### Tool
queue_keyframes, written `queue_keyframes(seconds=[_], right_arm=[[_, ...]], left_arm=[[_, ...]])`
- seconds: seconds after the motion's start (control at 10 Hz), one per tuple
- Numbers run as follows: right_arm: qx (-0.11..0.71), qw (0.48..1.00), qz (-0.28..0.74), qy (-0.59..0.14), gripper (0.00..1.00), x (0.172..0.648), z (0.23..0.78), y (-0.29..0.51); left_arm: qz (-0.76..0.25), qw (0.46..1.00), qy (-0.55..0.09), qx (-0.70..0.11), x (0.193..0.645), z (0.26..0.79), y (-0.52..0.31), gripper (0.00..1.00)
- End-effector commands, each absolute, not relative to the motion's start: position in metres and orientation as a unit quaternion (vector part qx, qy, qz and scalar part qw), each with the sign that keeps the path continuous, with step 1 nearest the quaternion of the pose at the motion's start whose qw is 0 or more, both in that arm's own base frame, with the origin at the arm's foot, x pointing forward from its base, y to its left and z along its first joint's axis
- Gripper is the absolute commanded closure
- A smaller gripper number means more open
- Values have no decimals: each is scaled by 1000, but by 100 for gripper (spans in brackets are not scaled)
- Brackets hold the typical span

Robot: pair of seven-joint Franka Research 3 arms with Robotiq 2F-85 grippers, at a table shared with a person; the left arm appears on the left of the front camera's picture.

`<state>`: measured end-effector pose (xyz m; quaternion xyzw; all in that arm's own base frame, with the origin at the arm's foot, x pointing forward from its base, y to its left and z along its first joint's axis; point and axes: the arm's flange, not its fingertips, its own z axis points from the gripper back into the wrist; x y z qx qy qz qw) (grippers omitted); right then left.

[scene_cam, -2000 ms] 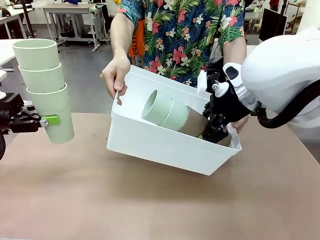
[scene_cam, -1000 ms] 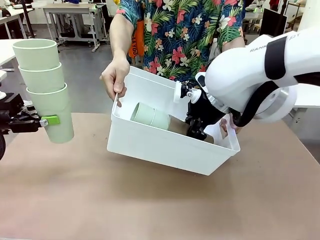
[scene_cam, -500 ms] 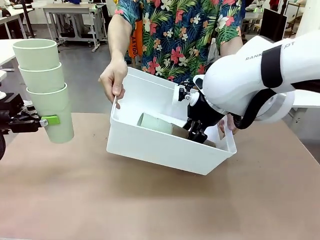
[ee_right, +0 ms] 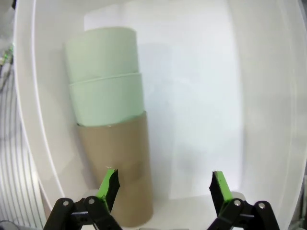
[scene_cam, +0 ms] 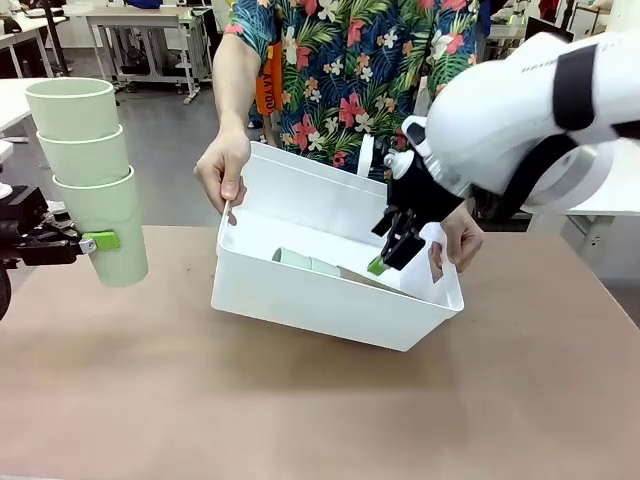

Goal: Stack the cups and store them in the basket.
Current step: Place the stack of Reusable plastic cups into the Pantry Basket.

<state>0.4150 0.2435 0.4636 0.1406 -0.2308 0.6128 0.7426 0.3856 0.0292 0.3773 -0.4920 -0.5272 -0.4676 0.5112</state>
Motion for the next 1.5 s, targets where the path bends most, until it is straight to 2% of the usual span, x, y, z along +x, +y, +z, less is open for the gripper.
queue_keyframes(seconds=[0.0,0.4,0.8,1.1,1.2,1.3,1.4], right_arm=[[156,761,578,-250,0,421,498,214],[236,753,500,-358,0,398,550,107],[273,714,428,-482,0,355,555,-10],[272,699,451,-484,0,352,558,-32],[301,685,485,-452,0,354,558,-29],[265,714,431,-484,0,344,561,-39],[265,714,431,-484,0,344,561,-39]], left_arm=[[-474,501,-531,-493,383,381,31,14],[-474,501,-531,-493,383,381,31,14],[-474,501,-531,-493,383,381,31,14],[-474,501,-531,-493,383,381,31,14],[-474,501,-531,-493,383,381,31,14],[-474,501,-531,-493,383,381,31,14],[-474,501,-531,-493,383,381,31,14]])
